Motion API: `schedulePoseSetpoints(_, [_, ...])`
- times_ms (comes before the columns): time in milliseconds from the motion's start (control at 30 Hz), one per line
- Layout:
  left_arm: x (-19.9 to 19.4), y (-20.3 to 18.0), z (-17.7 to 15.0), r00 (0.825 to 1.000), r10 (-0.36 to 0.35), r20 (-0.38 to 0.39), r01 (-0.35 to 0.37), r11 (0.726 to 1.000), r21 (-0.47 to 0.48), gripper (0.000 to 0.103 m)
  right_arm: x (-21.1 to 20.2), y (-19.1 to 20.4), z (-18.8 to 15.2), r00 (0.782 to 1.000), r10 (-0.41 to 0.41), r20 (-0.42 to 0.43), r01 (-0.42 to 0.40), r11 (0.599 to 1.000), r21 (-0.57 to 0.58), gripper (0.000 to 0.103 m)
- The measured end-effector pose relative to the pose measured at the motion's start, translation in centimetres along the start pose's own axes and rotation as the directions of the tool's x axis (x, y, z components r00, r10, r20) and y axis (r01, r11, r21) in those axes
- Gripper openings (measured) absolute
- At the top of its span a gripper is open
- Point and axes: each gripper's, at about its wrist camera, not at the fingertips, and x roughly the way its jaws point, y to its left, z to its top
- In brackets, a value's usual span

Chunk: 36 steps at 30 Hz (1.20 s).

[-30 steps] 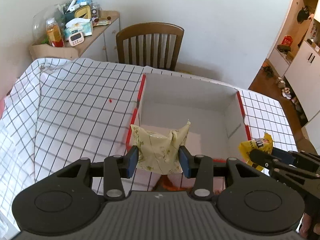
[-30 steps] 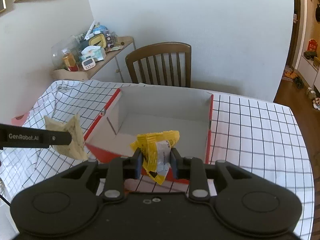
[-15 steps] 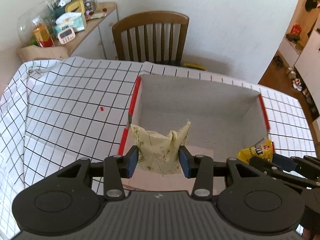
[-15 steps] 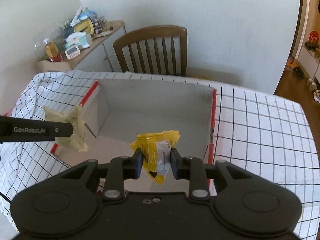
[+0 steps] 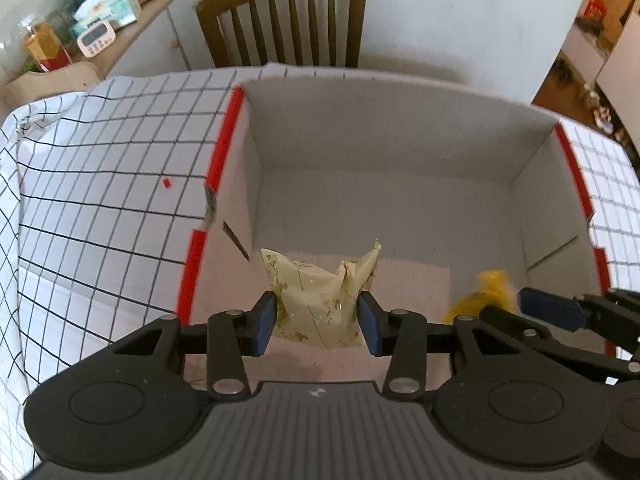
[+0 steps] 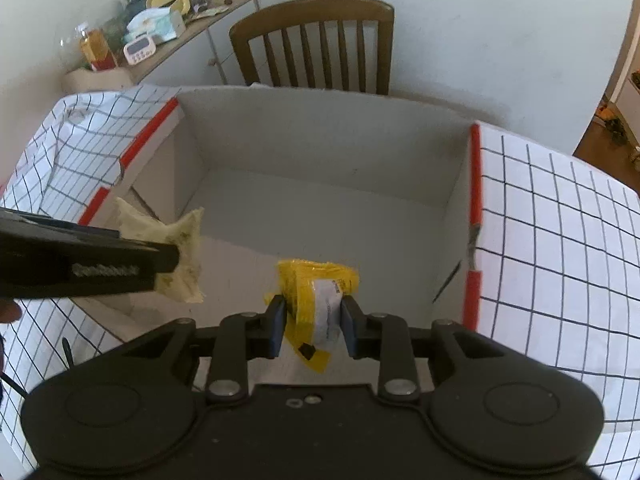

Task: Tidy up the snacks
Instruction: 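Open both tools to drop the bags into the red box, then withdraw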

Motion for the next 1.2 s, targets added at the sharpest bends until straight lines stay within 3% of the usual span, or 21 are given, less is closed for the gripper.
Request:
schedulePoseSetpoints(300, [1.3,0.3,0.0,0.999,-0.014,-0.038,0.013,1.0,-0.009,0.045,0.5,-0.3,0.1,1.0,0.0,-0.014,0.0,1.0,-0.008,0.033])
schedulePoseSetpoints(400, [1.1,0.6,0.0,0.999,-0.026,-0.036,0.025,0.999,-0.03,0.057,0.4,-0.5,0.0,1.0,0.009,-0.014,-0.009,1.0,0.004,0.037])
schedulePoseSetpoints(567, [-0.1,0.8,-0.1,1.0,-0.028,-0.014,0.027,0.999,-0.034,0.058,-0.4,-0.4,-0.2,1.0,0.011,-0.003,-0.011,1.0,0.0,0.046])
schedulePoseSetpoints(800, [-3.2,1.2,-0.8,0.998,-0.048,0.044,0.05,0.998,-0.036,0.058,-2.8,-0.2,-0.4,0.999,0.009,0.041,-0.01,1.0,0.013,0.064])
schedulePoseSetpoints(933, [-5.6,1.7,-1.5,0.994,-0.054,0.09,0.057,0.998,-0.034,0.059,-4.7,0.3,-0.5,0.997,0.014,0.077,-0.015,1.0,0.014,0.066])
schedulePoseSetpoints(1200, [-10.2,2.8,-3.3,0.982,-0.082,0.17,0.088,0.996,-0.024,0.063,-8.9,1.4,-1.3,0.988,0.031,0.151,-0.033,0.999,0.017,0.078])
